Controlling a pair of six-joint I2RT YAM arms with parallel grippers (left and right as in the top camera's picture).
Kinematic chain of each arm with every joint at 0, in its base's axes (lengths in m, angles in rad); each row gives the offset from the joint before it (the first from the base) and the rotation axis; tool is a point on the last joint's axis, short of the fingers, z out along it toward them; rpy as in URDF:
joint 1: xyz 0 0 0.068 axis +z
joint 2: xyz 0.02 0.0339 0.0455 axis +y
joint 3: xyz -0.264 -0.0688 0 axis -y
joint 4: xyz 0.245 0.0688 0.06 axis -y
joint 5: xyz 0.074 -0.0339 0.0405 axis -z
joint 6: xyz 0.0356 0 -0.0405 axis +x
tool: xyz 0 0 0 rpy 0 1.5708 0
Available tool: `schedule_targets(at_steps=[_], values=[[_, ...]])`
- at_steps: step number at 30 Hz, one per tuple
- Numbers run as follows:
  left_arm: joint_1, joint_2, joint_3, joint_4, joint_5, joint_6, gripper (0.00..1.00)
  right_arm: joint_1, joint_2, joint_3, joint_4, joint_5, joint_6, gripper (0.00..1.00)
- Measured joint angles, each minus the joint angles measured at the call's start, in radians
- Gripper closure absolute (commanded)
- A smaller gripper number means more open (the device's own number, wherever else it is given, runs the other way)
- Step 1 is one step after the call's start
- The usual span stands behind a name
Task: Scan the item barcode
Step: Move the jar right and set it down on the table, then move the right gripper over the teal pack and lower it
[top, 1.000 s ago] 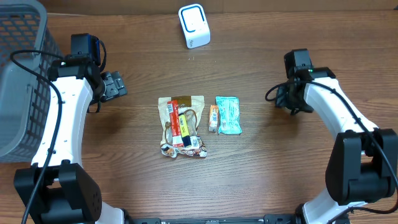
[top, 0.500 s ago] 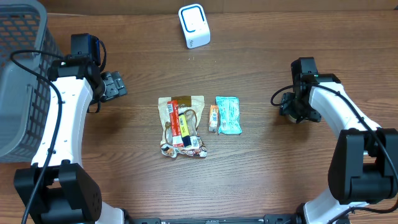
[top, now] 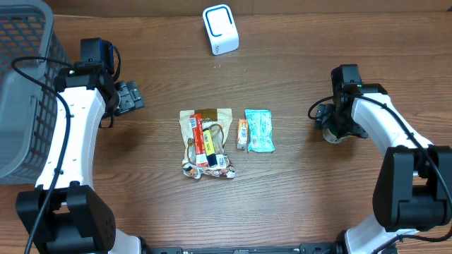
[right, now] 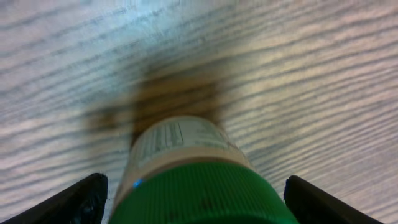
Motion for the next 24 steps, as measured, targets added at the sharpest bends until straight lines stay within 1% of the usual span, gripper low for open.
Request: schedule_targets(at_steps=[5, 7, 11, 12, 14, 17, 18, 20, 21, 24], values=[[0.000, 0.000, 0.000, 0.000, 0.000, 0.000, 0.00, 0.000, 0.000, 0.035, -0.013, 0.000, -0.047, 0.08], [0.000, 0.000, 0.000, 0.000, 0.000, 0.000, 0.00, 0.000, 0.000, 0.101, -0.045, 0.000, -0.063, 0.08], [0.000, 0.000, 0.000, 0.000, 0.000, 0.000, 0.00, 0.001, 0.000, 0.304, -0.080, -0.008, -0.082, 0.07], [0.000, 0.000, 0.000, 0.000, 0.000, 0.000, 0.00, 0.002, 0.000, 0.374, -0.080, -0.029, -0.084, 0.07], [0.000, 0.000, 0.000, 0.000, 0.000, 0.000, 0.00, 0.005, -0.002, 0.415, -0.076, -0.060, -0.085, 0.07], [0.000, 0.000, 0.000, 0.000, 0.000, 0.000, 0.00, 0.013, -0.005, 0.449, -0.053, -0.195, -0.057, 0.07], [0.000, 0.000, 0.000, 0.000, 0.000, 0.000, 0.00, 0.016, -0.005, 0.450, -0.054, -0.239, -0.045, 0.08], [0.000, 0.000, 0.000, 0.000, 0.000, 0.000, 0.00, 0.027, -0.003, 0.450, -0.071, -0.325, -0.018, 0.14], [0.000, 0.000, 0.000, 0.000, 0.000, 0.000, 0.00, 0.035, -0.003, 0.450, -0.084, -0.361, -0.004, 0.16], [0.000, 0.000, 0.000, 0.000, 0.000, 0.000, 0.00, 0.064, -0.002, 0.450, -0.125, -0.434, 0.017, 0.23]])
